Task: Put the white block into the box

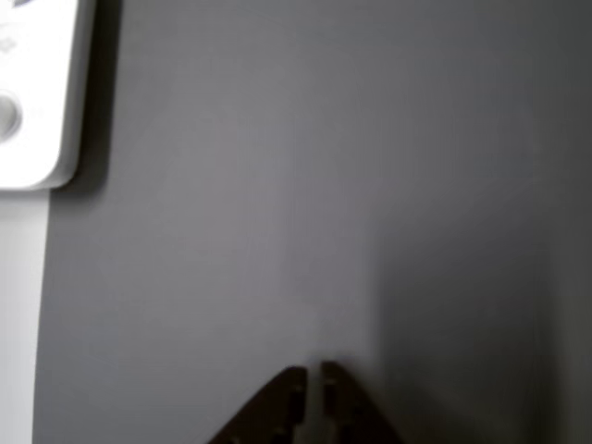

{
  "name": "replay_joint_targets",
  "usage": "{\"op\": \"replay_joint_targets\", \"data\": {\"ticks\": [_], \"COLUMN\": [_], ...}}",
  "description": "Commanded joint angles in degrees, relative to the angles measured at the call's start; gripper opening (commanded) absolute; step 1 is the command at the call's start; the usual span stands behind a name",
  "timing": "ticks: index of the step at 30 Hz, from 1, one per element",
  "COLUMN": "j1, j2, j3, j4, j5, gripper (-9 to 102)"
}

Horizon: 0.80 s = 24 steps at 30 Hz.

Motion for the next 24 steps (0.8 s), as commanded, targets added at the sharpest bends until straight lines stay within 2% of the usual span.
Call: {"op": "replay_joint_targets", "data": {"ticks": [1,24], "j1": [-0.09,0.7], "j2": [1.93,1.93], "j3": [1.14,1.14], "j4": [0.09,0.09], "j5": [-0.09,-0.18], "gripper": [-2,-2]}}
